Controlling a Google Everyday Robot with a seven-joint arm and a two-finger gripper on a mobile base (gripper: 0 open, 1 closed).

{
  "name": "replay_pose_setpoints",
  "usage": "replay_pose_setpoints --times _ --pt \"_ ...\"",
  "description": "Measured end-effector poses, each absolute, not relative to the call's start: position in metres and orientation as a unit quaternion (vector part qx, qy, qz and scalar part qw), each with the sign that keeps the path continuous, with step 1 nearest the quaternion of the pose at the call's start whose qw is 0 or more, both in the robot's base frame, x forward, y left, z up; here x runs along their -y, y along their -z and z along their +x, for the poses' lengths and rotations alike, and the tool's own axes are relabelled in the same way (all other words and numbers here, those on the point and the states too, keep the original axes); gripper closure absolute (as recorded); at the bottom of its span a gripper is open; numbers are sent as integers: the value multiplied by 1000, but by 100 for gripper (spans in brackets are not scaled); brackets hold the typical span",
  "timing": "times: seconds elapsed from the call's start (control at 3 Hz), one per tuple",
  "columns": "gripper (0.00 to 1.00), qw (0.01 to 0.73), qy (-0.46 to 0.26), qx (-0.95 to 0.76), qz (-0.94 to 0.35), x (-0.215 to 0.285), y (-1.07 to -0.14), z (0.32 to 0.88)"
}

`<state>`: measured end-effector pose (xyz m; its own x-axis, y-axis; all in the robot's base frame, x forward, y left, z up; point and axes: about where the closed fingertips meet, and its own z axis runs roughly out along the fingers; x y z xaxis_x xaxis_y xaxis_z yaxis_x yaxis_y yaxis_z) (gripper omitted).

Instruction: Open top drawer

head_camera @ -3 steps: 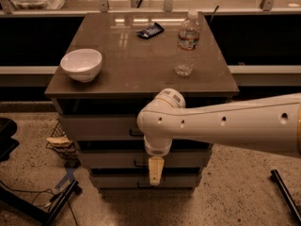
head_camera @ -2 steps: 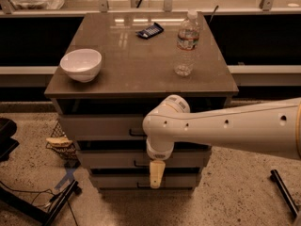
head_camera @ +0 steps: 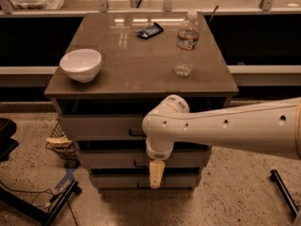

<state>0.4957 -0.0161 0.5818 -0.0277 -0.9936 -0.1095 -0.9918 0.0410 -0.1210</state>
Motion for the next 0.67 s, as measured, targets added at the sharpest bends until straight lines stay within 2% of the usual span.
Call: replay_pose_setpoints --times 0.67 --pt "0 75 75 -670 -735 -26 -636 497"
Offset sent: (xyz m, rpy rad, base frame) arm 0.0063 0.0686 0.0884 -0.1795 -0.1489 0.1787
